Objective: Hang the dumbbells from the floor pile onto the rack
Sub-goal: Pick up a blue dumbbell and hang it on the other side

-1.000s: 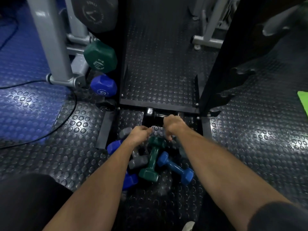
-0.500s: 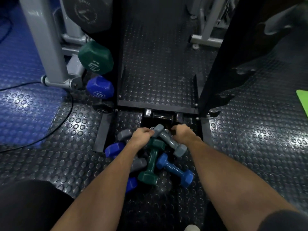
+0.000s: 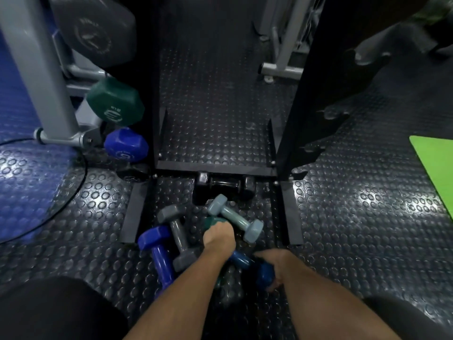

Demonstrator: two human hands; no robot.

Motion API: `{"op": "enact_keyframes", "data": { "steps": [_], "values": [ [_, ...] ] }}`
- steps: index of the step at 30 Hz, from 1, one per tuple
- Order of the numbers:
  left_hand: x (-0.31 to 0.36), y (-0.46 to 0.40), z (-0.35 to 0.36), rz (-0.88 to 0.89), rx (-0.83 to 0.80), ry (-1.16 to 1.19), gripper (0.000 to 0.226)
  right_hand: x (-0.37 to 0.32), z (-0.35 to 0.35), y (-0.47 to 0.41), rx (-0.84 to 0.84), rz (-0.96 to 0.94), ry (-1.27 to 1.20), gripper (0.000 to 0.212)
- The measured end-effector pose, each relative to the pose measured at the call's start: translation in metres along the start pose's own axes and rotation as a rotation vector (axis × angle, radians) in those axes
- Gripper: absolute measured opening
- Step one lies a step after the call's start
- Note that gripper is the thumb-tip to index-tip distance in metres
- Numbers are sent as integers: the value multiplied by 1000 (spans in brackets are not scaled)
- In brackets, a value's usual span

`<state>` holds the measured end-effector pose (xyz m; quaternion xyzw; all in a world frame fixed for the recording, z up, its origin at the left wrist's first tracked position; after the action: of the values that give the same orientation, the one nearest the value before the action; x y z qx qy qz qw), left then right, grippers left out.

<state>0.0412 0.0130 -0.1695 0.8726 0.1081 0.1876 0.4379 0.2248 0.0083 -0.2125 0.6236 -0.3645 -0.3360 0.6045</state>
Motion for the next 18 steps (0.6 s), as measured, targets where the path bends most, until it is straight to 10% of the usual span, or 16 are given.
{"op": "enact_keyframes", "data": {
  "steps": [10,18],
  "values": [
    [3,11,26,14,85,-143,28,11,-11,27,22,-37,-42,26],
    [15,29,-14,70,152,542,39,-41,-37,86,261,-346,1,15]
  ]
}}
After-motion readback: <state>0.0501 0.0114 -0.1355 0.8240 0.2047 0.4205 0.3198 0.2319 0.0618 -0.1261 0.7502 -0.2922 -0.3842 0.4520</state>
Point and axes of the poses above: each hand's wrist, its own y-axis away from the middle knuckle, its own z-axis out of the palm, x = y × z, the point moved 1 cm from there along -y, towards the middle knuckle, and after that the axes turned 13 degrees about -x, right-handed, at the moved point
